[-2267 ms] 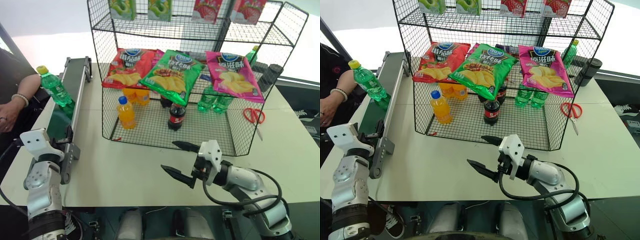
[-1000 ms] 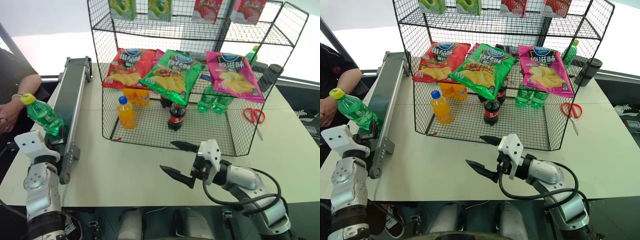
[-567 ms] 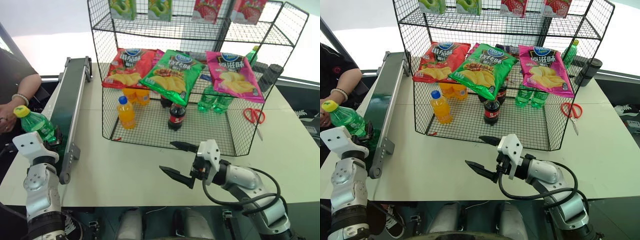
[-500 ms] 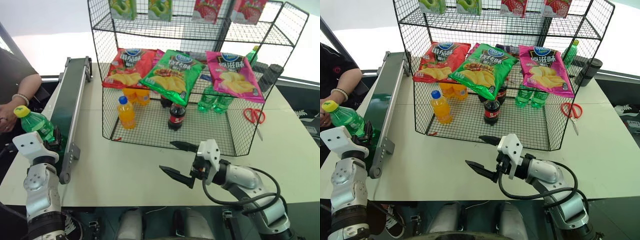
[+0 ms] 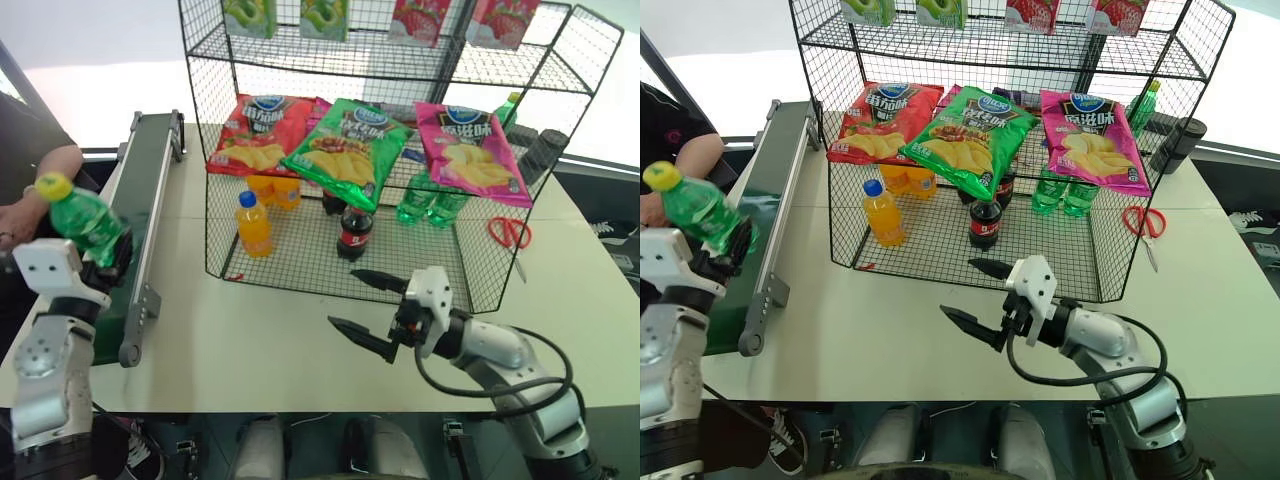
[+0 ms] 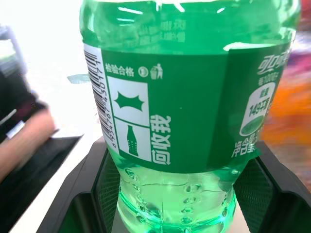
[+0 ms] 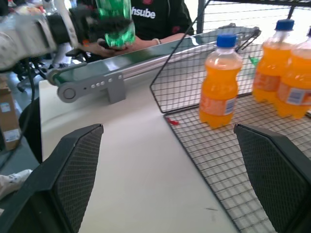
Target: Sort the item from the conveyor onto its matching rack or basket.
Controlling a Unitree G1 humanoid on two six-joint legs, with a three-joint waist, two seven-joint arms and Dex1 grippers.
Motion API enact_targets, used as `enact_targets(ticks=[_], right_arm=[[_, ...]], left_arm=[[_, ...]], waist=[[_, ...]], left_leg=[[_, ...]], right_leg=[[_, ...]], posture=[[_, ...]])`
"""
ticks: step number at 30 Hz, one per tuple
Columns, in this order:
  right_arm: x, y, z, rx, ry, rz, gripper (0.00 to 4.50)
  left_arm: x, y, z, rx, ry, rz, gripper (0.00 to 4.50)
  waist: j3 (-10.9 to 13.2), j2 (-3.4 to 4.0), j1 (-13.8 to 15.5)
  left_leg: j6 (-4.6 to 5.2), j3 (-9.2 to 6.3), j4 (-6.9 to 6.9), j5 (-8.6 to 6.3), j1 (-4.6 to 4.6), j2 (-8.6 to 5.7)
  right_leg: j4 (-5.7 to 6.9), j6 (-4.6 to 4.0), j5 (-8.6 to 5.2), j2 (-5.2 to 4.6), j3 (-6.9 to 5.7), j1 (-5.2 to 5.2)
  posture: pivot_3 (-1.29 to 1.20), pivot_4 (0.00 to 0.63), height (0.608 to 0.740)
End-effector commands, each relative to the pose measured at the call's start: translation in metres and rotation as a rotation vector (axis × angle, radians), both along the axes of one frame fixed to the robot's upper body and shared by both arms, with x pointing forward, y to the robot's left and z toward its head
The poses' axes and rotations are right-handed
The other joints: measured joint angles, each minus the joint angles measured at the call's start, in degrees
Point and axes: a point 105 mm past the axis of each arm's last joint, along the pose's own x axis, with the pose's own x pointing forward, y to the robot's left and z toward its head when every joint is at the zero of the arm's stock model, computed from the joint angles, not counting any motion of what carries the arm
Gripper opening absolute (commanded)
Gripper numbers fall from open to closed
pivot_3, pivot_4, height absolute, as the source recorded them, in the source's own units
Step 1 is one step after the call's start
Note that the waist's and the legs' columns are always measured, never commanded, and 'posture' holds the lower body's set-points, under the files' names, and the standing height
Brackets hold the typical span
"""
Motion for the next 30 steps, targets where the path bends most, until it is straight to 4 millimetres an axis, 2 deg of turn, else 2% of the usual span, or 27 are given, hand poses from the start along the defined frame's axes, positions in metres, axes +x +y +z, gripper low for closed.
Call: enact_targets(ticks=[1, 4, 6, 10, 14, 18, 28, 30], right_arm=[[-0.001, 0.000, 0.013, 0.026, -0.020, 0.037, 4.50], [0.002, 0.002, 0.019, 0.038, -0.033, 0.042, 4.50], [0.003, 0.003, 0.021, 0.043, -0.038, 0.046, 4.50], [0.005, 0.011, 0.022, 0.038, -0.042, 0.053, 4.50], [0.005, 0.014, 0.021, 0.055, -0.027, 0.025, 4.50], [0.005, 0.011, 0.018, 0.069, -0.003, -0.018, 4.50], [0.006, 0.008, 0.014, 0.107, 0.022, -0.062, 4.50], [0.006, 0.007, 0.014, 0.113, 0.023, -0.061, 3.95]], left_arm=[[-0.005, -0.059, -0.008, 0.030, 0.068, -0.304, 2.67], [-0.006, -0.104, -0.017, 0.028, 0.114, -0.515, 2.67], [-0.005, -0.124, -0.022, 0.020, 0.131, -0.608, 2.67], [-0.005, -0.183, -0.040, 0.053, 0.169, -0.869, 2.67], [-0.011, -0.219, -0.044, 0.099, 0.145, -1.044, 2.67], [-0.014, -0.237, -0.040, 0.104, 0.115, -1.137, 2.67], [-0.016, -0.245, -0.038, 0.122, 0.097, -1.205, 2.67], [-0.016, -0.245, -0.039, 0.125, 0.097, -1.202, 2.67]], waist=[[0.0, 0.27, -0.1], [0.1, 0.28, -0.2], [0.1, 0.27, -0.2], [0.1, 0.28, 0.1], [0.1, 0.28, -0.2], [0.1, 0.29, -0.1], [0.1, 0.29, -0.1], [0.1, 0.29, -0.1]], left_leg=[[0.00, 0.03, -0.02, 0.00, 0.02, -0.04], [0.01, 0.04, -0.03, 0.00, 0.02, -0.03], [0.01, 0.04, -0.03, 0.00, 0.01, 0.00], [0.01, 0.02, -0.01, 0.00, -0.01, 0.03], [0.02, 0.04, -0.01, 0.00, -0.02, -0.07], [0.03, 0.05, -0.03, 0.00, -0.02, -0.02], [0.04, 0.03, 0.00, -0.01, 0.00, 0.04], [0.04, 0.02, 0.00, -0.01, 0.00, 0.04]], right_leg=[[-0.01, 0.00, 0.00, -0.04, 0.01, 0.01], [0.04, 0.00, 0.00, 0.03, 0.01, -0.03], [0.05, 0.00, 0.00, 0.10, 0.02, -0.04], [0.05, 0.00, 0.00, 0.16, 0.01, -0.05], [0.00, 0.01, 0.00, 0.16, 0.03, -0.03], [0.01, 0.00, 0.00, 0.27, 0.06, -0.08], [0.06, -0.01, 0.00, 0.26, 0.07, -0.07], [0.06, -0.01, 0.00, 0.26, 0.07, -0.07]], posture=[[0.00, 0.150, 0.734], [0.00, 0.150, 0.734], [0.00, 0.150, 0.734], [0.00, 0.150, 0.734], [0.00, 0.150, 0.734], [0.00, 0.150, 0.734], [0.00, 0.150, 0.734], [0.00, 0.150, 0.734]])
